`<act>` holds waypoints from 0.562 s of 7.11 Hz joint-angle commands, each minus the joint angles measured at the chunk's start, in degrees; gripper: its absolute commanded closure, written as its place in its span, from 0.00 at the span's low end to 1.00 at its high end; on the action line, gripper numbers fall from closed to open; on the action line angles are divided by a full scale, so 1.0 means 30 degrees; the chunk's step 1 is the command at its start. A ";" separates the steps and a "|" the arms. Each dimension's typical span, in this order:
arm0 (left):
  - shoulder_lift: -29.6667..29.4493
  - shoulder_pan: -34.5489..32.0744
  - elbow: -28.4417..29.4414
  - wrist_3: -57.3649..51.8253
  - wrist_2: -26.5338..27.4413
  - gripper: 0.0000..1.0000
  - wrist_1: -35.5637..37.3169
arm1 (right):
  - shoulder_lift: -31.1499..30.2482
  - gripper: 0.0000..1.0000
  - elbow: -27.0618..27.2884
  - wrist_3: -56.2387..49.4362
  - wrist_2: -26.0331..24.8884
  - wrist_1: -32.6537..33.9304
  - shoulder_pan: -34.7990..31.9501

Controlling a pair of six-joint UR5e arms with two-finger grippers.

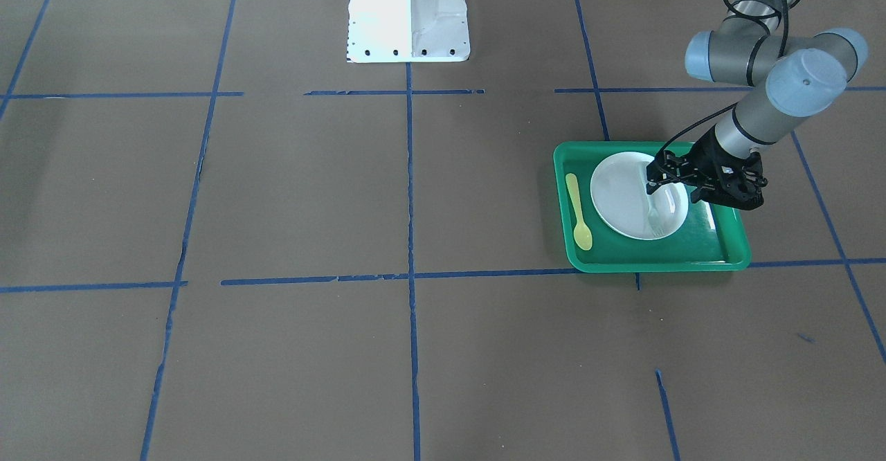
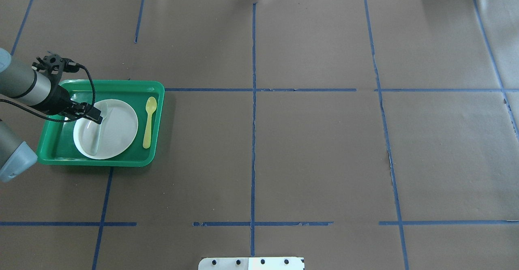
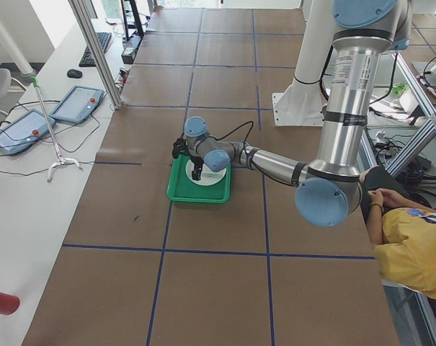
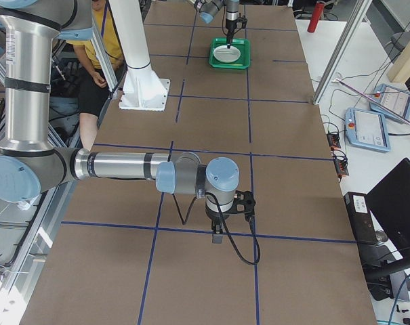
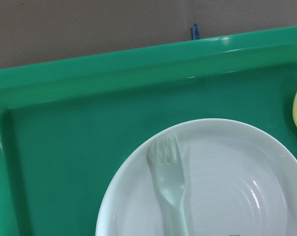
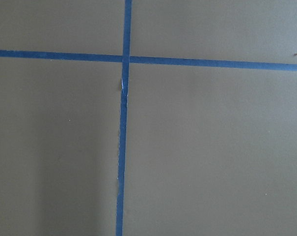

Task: Place fork
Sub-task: 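Reach the left gripper down over the white fork on the plate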

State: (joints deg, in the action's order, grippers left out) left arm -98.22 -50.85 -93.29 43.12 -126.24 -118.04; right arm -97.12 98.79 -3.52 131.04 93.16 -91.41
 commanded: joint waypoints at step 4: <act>-0.0453 0.0982 0.0510 0.2560 0.0771 0.28 0.0032 | 0.0001 0.00 0.0001 0.0000 0.0001 0.0000 -0.0001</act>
State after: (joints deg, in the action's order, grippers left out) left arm -99.55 -48.28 -91.69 49.94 -124.49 -117.97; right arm -97.12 98.79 -3.48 131.05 93.16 -91.43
